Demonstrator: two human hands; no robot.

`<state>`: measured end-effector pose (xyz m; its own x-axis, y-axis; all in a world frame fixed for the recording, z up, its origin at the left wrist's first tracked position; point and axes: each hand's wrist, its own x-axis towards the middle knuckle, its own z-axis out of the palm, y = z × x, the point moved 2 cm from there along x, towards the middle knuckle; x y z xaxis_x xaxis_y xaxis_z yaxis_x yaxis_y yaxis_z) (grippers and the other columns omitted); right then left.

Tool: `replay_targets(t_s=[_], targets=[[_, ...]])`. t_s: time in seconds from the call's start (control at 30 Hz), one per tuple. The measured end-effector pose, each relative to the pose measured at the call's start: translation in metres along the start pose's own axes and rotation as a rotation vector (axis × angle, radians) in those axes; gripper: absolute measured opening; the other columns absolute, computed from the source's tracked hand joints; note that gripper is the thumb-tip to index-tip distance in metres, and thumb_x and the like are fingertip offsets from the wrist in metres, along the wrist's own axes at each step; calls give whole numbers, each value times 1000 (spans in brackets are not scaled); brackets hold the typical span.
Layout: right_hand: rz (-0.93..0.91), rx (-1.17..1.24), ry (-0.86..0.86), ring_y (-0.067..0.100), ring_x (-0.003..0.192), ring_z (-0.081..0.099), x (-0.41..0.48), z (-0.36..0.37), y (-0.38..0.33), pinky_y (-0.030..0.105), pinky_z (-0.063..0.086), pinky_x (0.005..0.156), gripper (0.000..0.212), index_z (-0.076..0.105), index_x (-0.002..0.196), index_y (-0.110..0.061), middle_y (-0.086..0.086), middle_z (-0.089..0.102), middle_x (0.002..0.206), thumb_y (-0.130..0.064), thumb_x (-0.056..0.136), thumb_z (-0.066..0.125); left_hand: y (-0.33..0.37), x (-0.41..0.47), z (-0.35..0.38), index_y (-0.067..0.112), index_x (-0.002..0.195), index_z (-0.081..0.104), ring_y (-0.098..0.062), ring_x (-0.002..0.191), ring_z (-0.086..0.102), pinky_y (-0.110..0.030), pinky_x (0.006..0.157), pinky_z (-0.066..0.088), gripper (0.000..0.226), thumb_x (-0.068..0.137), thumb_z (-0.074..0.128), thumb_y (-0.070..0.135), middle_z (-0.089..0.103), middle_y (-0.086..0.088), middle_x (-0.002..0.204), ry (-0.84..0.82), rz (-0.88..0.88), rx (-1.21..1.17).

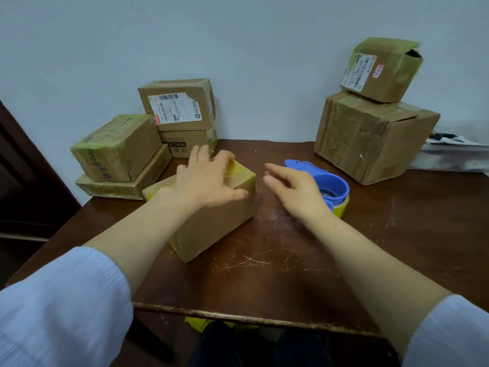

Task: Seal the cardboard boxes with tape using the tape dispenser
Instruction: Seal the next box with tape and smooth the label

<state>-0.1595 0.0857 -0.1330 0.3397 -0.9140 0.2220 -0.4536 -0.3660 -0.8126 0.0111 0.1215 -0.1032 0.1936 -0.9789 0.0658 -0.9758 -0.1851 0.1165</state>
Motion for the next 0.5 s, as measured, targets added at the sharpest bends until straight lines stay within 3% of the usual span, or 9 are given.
replay_targets(t_s=[0.07,0.13,0.27,0.37,0.5], targets=[[65,190,-113,9,124,50,2,15,-4,14,36,96,42,53,135,-14,-3,58,131,-21,94,59,-2,3,1,35,151,11,-31,144,17,-51,111,21,96,75,56,71,16,-8,159,-43,-26,37],[77,372,-75,9,120,55,2,25,-4,20,41,101,40,59,128,-13,-3,63,125,-16,89,65,-6,2,-2,34,152,9,-31,139,28,-49,108,25,104,70,62,69,27,-5,155,-14,-29,-26],[-11,709,92,8,102,66,-2,21,-16,24,51,93,32,72,104,-11,-8,72,101,-2,74,76,-15,-11,-13,33,152,10,-24,129,33,-41,106,28,118,55,64,72,35,-5,141,297,80,-253],[-177,748,107,8,98,67,-4,14,-36,21,52,88,30,73,90,-10,-10,71,98,10,67,76,-22,-20,-17,29,151,19,-15,115,29,-30,102,28,117,50,61,73,32,-5,128,523,224,-380],[-240,698,95,4,94,68,-11,14,-44,16,51,83,33,72,92,-6,-2,73,99,13,66,76,-26,-30,-7,35,143,32,-12,118,25,-22,101,24,104,51,68,68,25,2,122,554,260,-477]])
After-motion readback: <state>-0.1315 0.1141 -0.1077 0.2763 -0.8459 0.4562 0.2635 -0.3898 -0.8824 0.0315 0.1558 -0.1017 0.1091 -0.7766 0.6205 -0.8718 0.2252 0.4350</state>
